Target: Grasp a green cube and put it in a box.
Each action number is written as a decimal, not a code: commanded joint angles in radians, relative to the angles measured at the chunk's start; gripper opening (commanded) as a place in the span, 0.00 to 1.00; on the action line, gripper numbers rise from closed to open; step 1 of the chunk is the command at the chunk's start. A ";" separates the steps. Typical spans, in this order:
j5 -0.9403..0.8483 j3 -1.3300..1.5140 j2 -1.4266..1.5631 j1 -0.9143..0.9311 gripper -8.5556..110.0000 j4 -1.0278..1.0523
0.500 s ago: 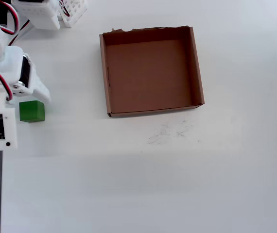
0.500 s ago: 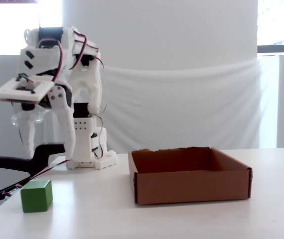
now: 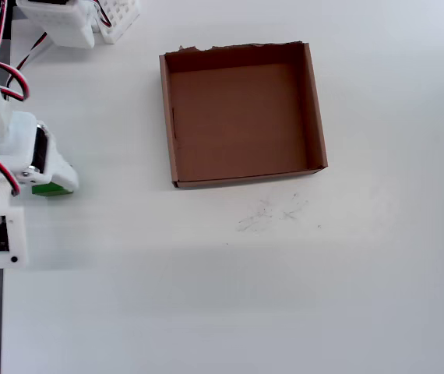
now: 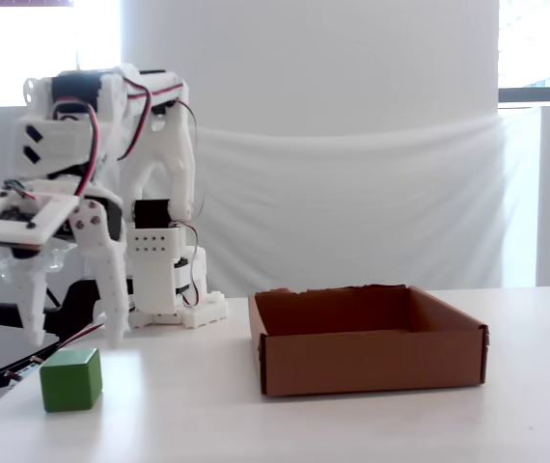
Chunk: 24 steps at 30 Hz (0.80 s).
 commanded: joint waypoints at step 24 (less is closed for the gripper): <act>-0.051 0.140 -0.055 0.015 0.25 -0.163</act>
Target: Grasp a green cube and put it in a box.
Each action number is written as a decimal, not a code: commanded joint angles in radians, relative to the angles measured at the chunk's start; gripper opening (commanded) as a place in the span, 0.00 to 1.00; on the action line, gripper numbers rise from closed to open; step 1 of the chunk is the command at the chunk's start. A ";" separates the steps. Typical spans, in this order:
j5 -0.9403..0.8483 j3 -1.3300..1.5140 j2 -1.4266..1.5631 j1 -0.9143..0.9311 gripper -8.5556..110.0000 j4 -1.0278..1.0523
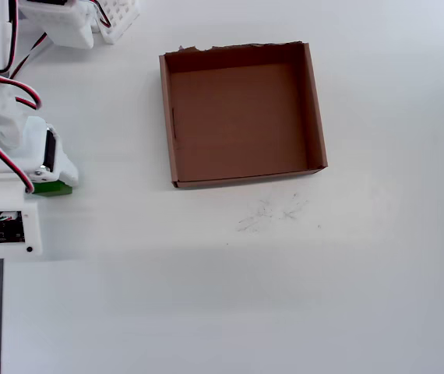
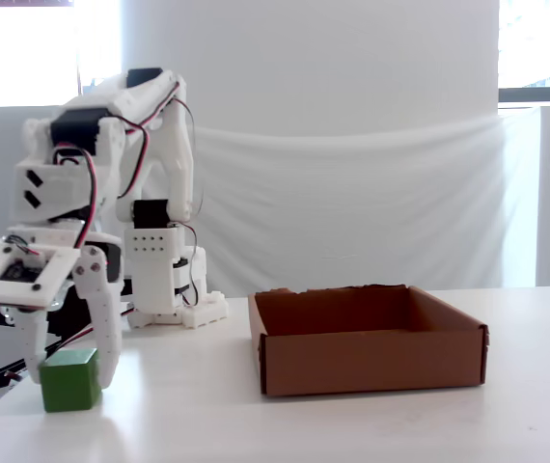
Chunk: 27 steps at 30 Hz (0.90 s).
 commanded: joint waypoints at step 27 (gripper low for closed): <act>0.032 0.011 -0.008 -0.038 0.19 -0.041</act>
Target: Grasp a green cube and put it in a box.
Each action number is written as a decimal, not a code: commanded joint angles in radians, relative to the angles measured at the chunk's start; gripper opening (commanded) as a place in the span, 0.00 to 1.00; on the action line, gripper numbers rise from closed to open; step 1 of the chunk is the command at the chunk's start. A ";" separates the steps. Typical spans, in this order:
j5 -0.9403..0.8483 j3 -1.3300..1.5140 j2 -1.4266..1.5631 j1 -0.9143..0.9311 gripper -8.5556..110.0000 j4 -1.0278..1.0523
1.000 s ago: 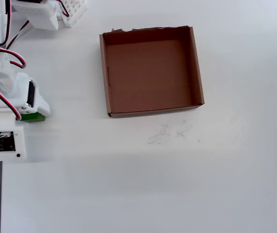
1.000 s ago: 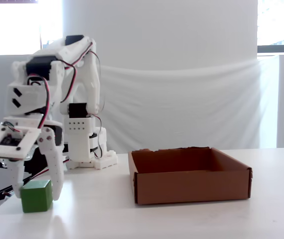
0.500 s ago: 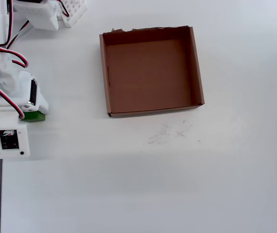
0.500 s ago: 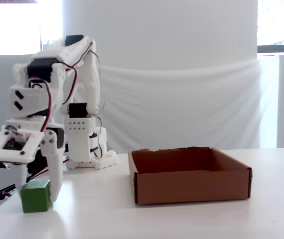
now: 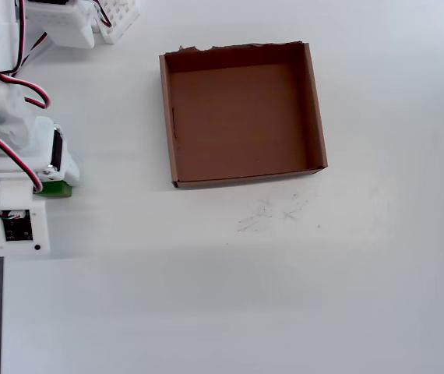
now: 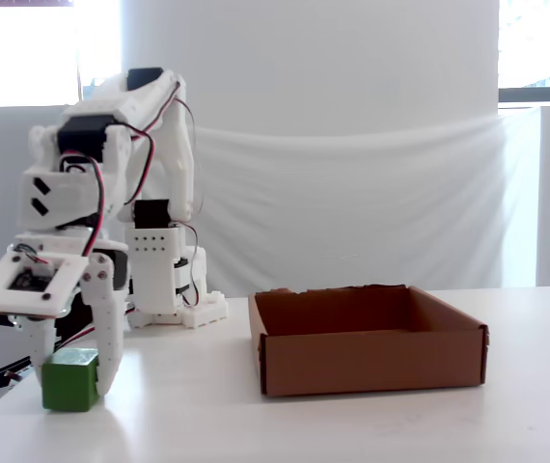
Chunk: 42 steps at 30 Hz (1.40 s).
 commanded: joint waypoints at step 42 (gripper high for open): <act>0.627 -0.351 0.178 -0.804 0.19 0.376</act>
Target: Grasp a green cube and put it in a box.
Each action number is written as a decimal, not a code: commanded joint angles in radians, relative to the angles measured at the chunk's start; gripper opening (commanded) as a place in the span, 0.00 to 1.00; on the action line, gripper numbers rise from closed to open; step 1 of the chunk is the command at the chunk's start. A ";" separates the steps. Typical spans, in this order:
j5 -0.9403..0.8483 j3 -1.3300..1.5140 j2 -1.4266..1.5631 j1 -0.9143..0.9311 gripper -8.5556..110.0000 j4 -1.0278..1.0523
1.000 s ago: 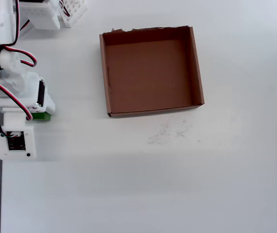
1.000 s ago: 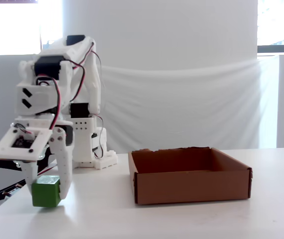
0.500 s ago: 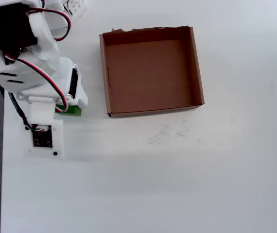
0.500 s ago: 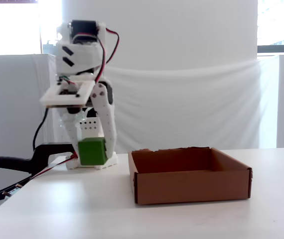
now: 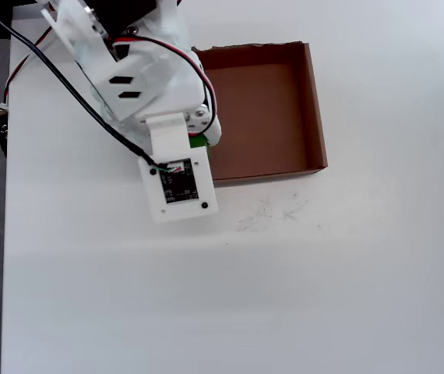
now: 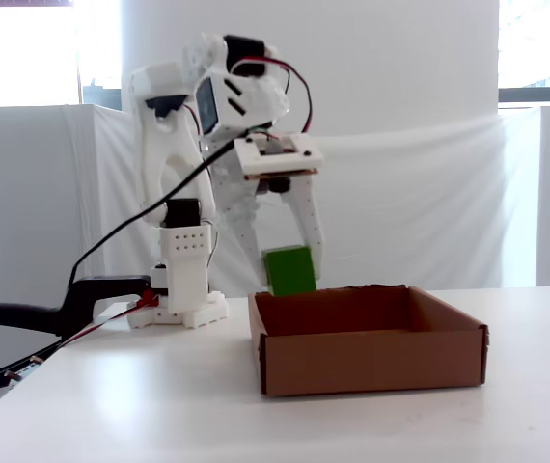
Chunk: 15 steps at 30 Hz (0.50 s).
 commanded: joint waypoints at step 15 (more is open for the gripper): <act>0.000 0.499 0.135 -0.212 0.21 -0.390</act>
